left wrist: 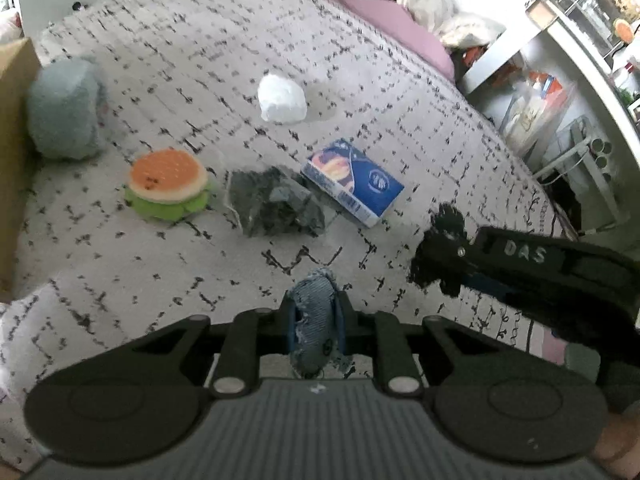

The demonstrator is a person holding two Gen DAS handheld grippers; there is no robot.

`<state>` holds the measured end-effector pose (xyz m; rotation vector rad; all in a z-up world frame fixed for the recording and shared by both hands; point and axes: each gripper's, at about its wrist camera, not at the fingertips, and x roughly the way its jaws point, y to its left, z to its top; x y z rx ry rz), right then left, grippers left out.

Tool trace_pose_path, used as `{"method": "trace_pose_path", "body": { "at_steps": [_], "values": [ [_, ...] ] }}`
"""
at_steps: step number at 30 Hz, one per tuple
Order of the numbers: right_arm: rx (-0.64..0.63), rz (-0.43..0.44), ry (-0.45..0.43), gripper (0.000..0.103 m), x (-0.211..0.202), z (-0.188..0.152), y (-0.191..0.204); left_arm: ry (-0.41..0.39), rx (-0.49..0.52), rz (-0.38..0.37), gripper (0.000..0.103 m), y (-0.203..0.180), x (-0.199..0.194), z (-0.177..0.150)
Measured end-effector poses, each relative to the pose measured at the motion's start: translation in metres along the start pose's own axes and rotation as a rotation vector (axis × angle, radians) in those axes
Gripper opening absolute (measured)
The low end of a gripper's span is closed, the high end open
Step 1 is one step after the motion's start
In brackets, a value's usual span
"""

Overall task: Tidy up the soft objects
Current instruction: 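Close left tool on light-blue plush while right tool closes on black plush, lift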

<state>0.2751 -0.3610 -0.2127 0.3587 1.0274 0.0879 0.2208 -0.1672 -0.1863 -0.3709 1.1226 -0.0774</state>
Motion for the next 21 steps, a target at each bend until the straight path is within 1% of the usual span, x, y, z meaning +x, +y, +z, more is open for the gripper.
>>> {"method": "trace_pose_path", "body": {
  "at_steps": [5, 10, 15, 21],
  "values": [
    [0.003, 0.033, -0.028, 0.032, -0.023, -0.01, 0.011, -0.038, -0.029, -0.027, 0.018, 0.007, -0.025, 0.002],
    [-0.006, 0.065, -0.063, 0.032, -0.045, -0.017, 0.027, -0.094, -0.052, -0.065, 0.018, 0.017, -0.051, 0.003],
    [-0.019, 0.083, -0.092, 0.032, -0.064, -0.024, 0.042, -0.132, -0.085, -0.078, 0.018, 0.028, -0.073, 0.005],
    [-0.045, 0.1, -0.128, 0.032, -0.082, -0.033, 0.065, -0.177, -0.097, -0.086, 0.018, 0.044, -0.1, 0.006]
  ]
}}
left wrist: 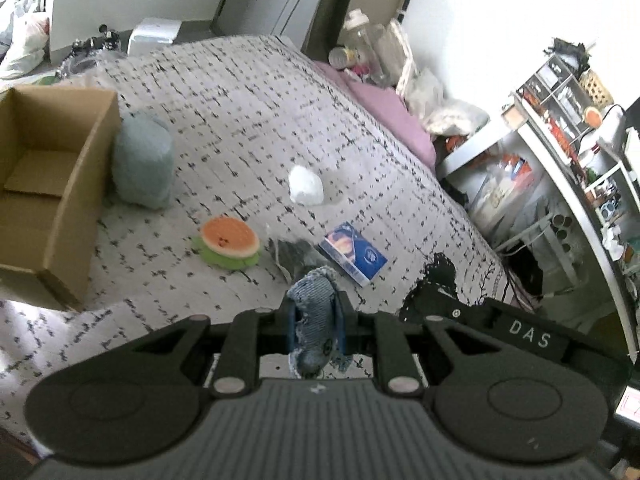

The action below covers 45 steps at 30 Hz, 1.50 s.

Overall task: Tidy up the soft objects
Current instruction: 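Close left tool on light-blue plush while right tool closes on black plush, lift, then carry both held plushes over to the open cardboard box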

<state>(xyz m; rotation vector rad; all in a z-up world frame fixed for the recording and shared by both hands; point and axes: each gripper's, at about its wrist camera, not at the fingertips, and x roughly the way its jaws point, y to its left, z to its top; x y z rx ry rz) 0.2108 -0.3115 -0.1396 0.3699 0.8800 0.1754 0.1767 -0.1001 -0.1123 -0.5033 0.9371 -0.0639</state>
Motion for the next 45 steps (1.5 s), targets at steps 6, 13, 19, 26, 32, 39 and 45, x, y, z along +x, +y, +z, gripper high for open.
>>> {"method": "trace_pose_path", "body": {
  "at_steps": [6, 13, 19, 26, 32, 39, 45],
  "values": [
    [-0.006, 0.014, -0.03, 0.032, -0.014, -0.007, 0.02, -0.036, -0.013, 0.007, 0.018, 0.017, -0.024, 0.007],
    [-0.034, 0.034, -0.062, 0.032, -0.026, -0.014, 0.047, -0.075, -0.013, 0.019, 0.018, 0.037, -0.05, 0.019],
    [-0.032, 0.058, -0.083, 0.032, -0.031, -0.02, 0.068, -0.104, -0.008, 0.033, 0.018, 0.055, -0.071, 0.028],
    [-0.044, 0.091, -0.106, 0.032, -0.034, -0.023, 0.095, -0.123, -0.006, 0.052, 0.018, 0.075, -0.09, 0.034],
    [-0.049, 0.107, -0.118, 0.032, -0.031, -0.026, 0.114, -0.133, -0.009, 0.054, 0.018, 0.091, -0.1, 0.042],
    [-0.062, 0.111, -0.107, 0.032, -0.021, -0.029, 0.136, -0.137, -0.025, 0.057, 0.018, 0.11, -0.105, 0.05],
    [-0.085, 0.112, -0.091, 0.032, -0.009, -0.031, 0.155, -0.139, -0.06, 0.069, 0.018, 0.132, -0.106, 0.057]
  ]
}}
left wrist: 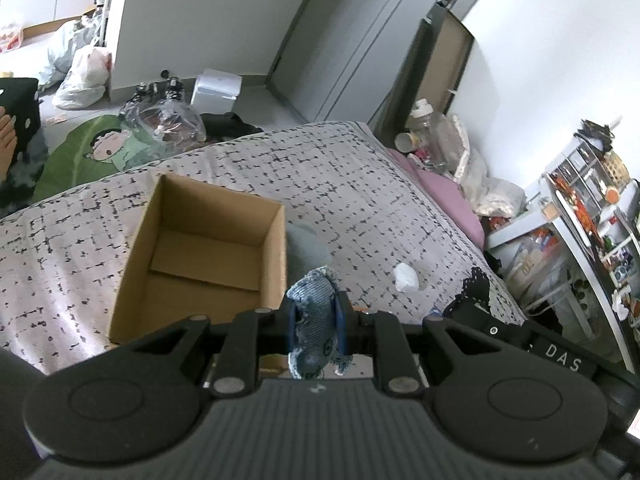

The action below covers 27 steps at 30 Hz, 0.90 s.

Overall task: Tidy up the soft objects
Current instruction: 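Carry both held plushes over to the open cardboard box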

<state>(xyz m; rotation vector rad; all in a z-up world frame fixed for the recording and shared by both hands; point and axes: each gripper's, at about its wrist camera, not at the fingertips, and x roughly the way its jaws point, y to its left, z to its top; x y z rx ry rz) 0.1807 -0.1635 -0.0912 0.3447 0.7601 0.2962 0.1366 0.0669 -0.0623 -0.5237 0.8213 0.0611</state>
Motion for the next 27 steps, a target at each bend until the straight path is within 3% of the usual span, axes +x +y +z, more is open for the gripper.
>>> {"method": "trace_pose_path", "body": {
  "at_steps": [13, 18, 27],
  "values": [
    [-0.025, 0.043, 0.063, 0.032, 0.036, -0.007, 0.034, 0.015, -0.06, 0.046, 0.018, 0.042, 0.013, 0.018],
    [-0.033, 0.058, 0.098, 0.032, 0.053, -0.012, 0.045, 0.003, -0.04, 0.116, 0.018, 0.054, 0.024, 0.022],
    [-0.04, 0.079, 0.181, 0.032, 0.083, -0.03, 0.063, 0.088, -0.088, 0.151, 0.018, 0.08, 0.051, 0.019]
  ]
}}
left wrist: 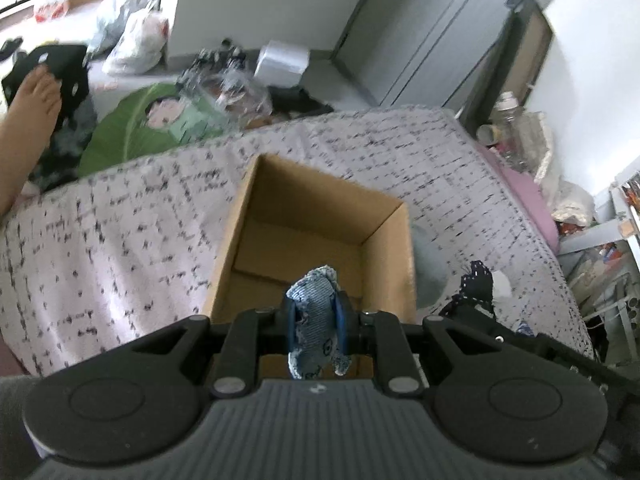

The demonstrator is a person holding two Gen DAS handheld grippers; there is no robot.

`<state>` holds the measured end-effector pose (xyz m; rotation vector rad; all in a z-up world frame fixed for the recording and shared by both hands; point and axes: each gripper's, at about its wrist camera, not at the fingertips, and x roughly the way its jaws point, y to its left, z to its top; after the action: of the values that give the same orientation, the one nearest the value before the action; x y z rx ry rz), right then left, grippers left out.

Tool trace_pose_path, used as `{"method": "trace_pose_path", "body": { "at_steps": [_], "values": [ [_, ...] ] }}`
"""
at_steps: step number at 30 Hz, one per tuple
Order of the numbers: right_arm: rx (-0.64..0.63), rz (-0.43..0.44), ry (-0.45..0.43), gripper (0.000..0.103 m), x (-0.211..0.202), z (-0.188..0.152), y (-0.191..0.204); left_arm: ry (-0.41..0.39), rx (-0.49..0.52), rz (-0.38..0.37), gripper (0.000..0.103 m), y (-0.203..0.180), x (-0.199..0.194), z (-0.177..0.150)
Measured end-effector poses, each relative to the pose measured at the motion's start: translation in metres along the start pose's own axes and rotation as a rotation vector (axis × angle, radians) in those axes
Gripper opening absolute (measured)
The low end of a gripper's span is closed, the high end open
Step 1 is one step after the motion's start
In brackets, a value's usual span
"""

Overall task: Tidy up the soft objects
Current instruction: 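Carry both held plushes over to the open cardboard box, then open left tool over the box while right tool releases black plush inside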

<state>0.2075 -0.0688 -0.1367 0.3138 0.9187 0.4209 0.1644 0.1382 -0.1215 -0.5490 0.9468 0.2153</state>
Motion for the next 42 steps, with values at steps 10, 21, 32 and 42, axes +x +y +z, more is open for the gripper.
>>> {"method": "trace_pose_path", "body": {
  "at_steps": [10, 21, 32, 42],
  "values": [
    [-0.014, 0.012, 0.074, 0.033, 0.023, -0.015, 0.013, 0.031, -0.048, 0.041, 0.022, 0.017, 0.01, 0.001],
    [0.045, 0.054, 0.115, 0.037, 0.027, -0.018, 0.008, 0.015, -0.087, 0.033, 0.072, 0.02, -0.011, 0.009],
    [0.103, 0.095, 0.11, 0.057, 0.006, -0.014, -0.002, -0.05, -0.096, 0.029, 0.093, 0.009, -0.037, 0.013],
    [0.158, 0.106, 0.059, 0.059, -0.023, -0.006, -0.032, -0.105, -0.105, 0.017, 0.103, -0.006, -0.056, 0.013]
  ]
}}
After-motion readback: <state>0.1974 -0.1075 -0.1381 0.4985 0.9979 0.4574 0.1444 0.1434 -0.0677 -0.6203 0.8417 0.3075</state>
